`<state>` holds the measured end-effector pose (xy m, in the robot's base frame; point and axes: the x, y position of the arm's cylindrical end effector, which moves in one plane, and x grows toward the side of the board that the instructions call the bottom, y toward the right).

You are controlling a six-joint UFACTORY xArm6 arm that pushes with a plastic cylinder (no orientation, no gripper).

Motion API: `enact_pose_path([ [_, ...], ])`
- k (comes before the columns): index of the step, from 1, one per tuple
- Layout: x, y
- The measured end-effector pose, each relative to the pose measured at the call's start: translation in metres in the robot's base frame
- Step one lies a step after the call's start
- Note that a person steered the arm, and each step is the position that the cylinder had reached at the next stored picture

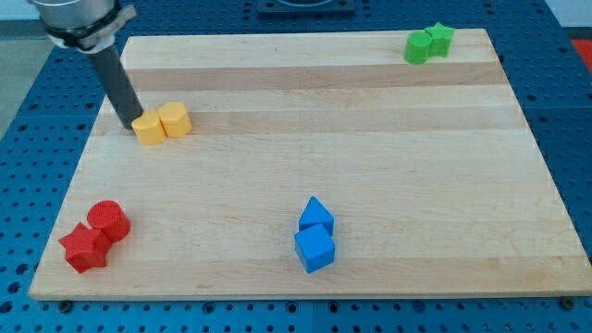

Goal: Move the yellow heart diagonal to the blue triangle

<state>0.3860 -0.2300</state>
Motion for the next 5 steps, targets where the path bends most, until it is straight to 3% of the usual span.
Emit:
enact_pose_path([
  [2, 0.013, 0.032],
  [4, 0.064, -0.019],
  [5, 0.061, 0.003],
])
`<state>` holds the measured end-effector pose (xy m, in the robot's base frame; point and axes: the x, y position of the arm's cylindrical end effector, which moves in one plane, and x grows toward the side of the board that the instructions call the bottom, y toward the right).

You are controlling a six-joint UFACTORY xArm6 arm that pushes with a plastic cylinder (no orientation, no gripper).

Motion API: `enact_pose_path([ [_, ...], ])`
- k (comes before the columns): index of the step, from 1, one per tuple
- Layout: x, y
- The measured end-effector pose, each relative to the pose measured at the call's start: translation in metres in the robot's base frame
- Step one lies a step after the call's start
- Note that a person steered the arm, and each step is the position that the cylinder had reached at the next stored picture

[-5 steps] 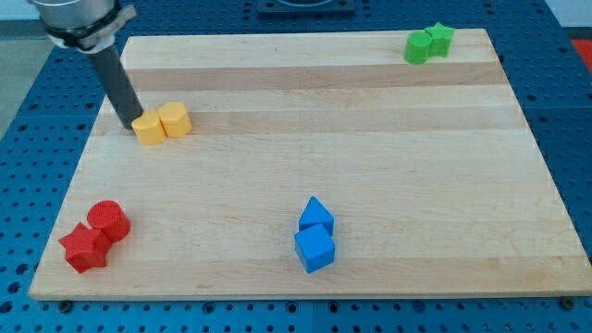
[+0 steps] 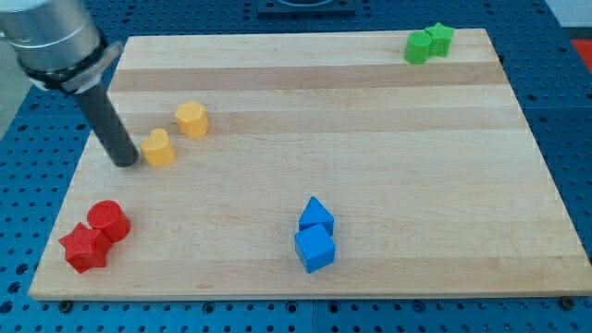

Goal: Move the yellow heart diagonal to the blue triangle

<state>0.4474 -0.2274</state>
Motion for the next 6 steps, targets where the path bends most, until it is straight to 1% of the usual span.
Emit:
enact_pose_path([
  [1, -0.018, 0.035],
  [3, -0.045, 0.129],
  [4, -0.044, 0.146],
  [5, -0.028, 0.122],
  [6, -0.023, 0.098],
])
